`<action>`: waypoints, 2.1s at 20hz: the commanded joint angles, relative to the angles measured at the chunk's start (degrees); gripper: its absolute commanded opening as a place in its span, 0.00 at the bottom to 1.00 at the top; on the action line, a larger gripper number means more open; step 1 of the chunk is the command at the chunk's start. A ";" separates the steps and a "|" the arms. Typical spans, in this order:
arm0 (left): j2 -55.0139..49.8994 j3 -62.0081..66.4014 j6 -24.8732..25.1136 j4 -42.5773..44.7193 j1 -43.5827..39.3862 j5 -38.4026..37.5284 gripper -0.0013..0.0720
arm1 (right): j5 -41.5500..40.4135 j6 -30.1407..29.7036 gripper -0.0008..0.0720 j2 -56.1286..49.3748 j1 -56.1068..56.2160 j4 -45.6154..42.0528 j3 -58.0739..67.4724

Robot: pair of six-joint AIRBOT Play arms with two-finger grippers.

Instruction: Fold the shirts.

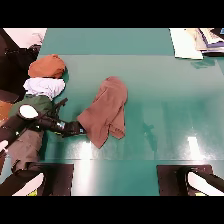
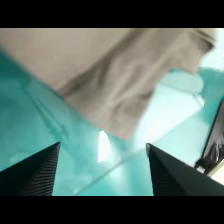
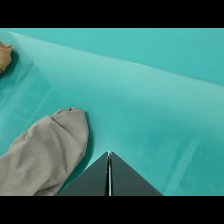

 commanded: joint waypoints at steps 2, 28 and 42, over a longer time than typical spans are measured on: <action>0.70 -6.75 3.80 -7.28 0.07 7.26 0.84 | 0.76 0.04 0.03 -1.46 0.07 0.13 0.04; 0.48 29.24 3.08 -2.75 -4.81 0.92 0.05 | -19.69 -2.82 0.62 -5.62 23.37 14.60 -58.40; 0.50 34.25 -0.15 5.70 -4.79 0.37 0.05 | -22.58 2.08 0.03 -18.82 33.88 1.16 -41.83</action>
